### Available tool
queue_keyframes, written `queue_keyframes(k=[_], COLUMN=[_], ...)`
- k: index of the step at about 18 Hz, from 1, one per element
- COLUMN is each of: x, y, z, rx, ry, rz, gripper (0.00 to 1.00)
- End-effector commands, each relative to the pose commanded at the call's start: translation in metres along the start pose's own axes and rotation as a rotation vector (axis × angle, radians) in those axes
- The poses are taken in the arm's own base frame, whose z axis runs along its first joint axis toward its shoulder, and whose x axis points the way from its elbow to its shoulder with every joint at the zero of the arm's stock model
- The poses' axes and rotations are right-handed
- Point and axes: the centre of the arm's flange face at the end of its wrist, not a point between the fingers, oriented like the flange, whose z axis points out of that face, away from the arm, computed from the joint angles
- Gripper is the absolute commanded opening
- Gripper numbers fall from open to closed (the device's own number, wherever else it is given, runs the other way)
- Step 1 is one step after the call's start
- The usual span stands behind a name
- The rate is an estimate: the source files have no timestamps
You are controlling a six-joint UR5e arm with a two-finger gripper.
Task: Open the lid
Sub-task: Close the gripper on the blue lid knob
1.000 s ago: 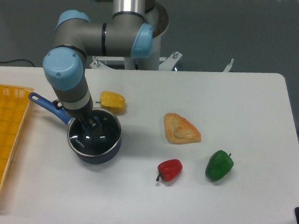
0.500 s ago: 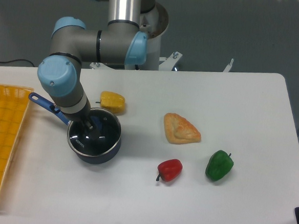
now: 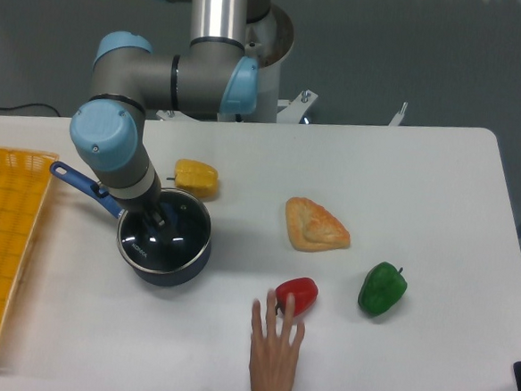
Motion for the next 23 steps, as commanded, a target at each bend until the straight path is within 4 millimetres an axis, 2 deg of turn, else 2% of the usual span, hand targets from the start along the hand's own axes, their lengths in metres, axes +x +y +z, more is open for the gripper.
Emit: queue_keyframes(k=[11,17,21,23], x=[-0.0021,-0.0043,-0.0055,-0.0055], y=[-0.0008,0.0011,0.0014,0.0014], z=[0.0009,0.0009,-0.0004,-0.0008], rx=[0.002,0.001,0.002,0.001], ry=[0.0,-0.001,-0.002,0.0], rz=[-0.005,-0.012,-0.015,-0.017], gripper=[0.99,0.84,0.69,0.66])
